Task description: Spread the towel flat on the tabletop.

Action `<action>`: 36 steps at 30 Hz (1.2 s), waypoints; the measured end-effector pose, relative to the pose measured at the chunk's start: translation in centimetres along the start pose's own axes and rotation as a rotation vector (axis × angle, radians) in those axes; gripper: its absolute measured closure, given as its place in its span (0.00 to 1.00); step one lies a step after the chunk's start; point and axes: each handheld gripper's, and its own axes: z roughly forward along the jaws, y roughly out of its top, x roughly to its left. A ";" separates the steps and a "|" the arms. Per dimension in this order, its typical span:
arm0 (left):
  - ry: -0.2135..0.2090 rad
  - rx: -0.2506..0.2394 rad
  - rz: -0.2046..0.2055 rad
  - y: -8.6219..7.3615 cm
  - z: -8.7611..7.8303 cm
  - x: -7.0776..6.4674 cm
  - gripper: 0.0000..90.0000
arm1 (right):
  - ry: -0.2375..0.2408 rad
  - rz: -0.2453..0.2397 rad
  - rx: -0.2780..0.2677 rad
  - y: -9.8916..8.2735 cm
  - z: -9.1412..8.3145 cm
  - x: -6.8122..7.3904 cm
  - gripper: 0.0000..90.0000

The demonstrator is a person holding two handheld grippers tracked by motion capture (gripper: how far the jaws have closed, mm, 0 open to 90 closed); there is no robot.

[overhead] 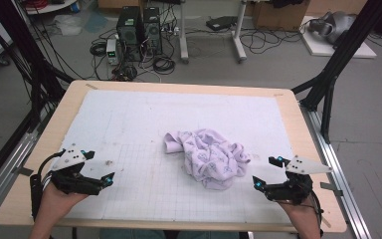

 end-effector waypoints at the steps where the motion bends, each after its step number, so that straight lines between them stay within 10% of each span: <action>1: 0.000 0.000 0.000 0.0 0.0 0.0 0.02 | 0.001 0.000 0.000 0.0 0.0 0.0 0.12; 36: -0.012 -0.002 -0.006 0.4 -0.2 0.1 0.02 | 0.057 -0.033 0.011 2.3 1.9 0.0 0.12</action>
